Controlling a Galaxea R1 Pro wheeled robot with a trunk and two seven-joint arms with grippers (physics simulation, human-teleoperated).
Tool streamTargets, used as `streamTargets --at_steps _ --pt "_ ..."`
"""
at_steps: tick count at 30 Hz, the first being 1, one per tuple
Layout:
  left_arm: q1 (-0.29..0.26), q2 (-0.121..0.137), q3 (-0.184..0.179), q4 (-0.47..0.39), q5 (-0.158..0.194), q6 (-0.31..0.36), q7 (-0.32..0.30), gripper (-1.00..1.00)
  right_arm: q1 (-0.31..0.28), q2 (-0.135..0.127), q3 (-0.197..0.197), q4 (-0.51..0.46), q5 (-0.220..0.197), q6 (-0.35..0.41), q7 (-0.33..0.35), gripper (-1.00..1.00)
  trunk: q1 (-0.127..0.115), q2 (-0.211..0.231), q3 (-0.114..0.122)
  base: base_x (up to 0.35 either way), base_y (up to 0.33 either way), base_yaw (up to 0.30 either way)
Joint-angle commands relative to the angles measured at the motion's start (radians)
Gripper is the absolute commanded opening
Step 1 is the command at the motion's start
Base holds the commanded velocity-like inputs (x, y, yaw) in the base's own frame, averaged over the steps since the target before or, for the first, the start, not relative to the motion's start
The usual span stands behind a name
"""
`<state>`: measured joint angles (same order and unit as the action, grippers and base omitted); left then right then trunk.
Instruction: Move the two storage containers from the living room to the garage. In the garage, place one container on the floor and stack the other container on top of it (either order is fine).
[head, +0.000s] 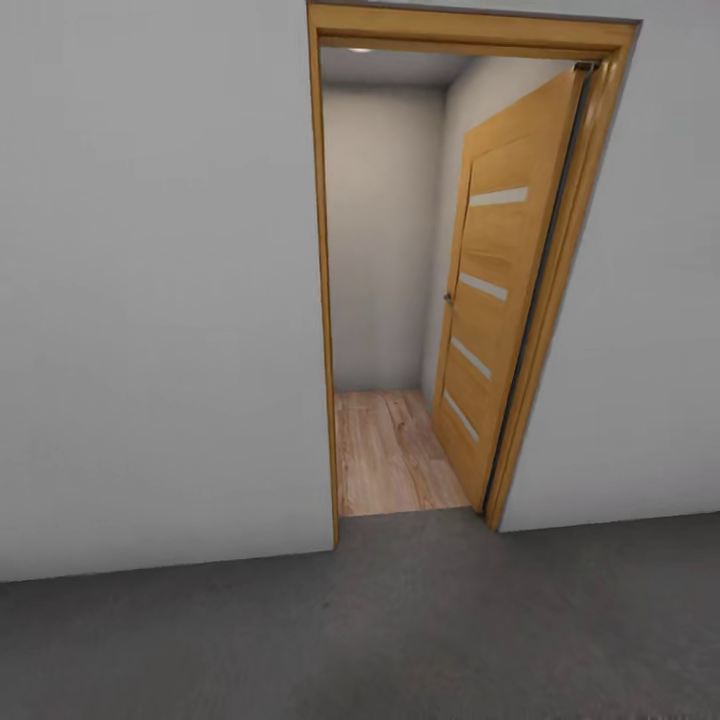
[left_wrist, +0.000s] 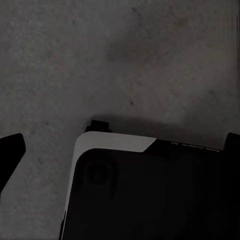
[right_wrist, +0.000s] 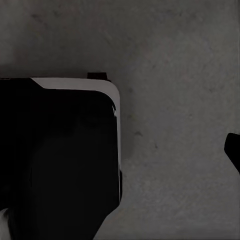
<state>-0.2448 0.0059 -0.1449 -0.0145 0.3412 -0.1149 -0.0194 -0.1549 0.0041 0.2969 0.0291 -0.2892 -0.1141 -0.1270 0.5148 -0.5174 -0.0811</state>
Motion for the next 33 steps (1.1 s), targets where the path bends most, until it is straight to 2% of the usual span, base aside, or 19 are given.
streamTargets --at_steps 1,17,33 --pt "-0.001 0.000 -0.009 0.001 0.010 -0.003 -0.002 1.00 -0.002 0.001 0.008 0.003 -0.009 -0.006 0.000 1.00 0.000 -0.002 -0.001 0.000 0.000 -0.252" --pt "-0.001 0.000 -0.009 0.001 0.010 -0.003 -0.002 1.00 -0.002 0.001 0.008 0.003 -0.010 -0.005 0.000 1.00 0.000 -0.002 0.006 0.000 0.000 -0.240" --pt "-0.001 0.000 -0.009 0.001 0.010 -0.003 -0.002 1.00 -0.002 0.000 0.009 0.003 -0.001 0.000 0.000 1.00 0.000 -0.002 0.007 0.000 0.000 -0.021"
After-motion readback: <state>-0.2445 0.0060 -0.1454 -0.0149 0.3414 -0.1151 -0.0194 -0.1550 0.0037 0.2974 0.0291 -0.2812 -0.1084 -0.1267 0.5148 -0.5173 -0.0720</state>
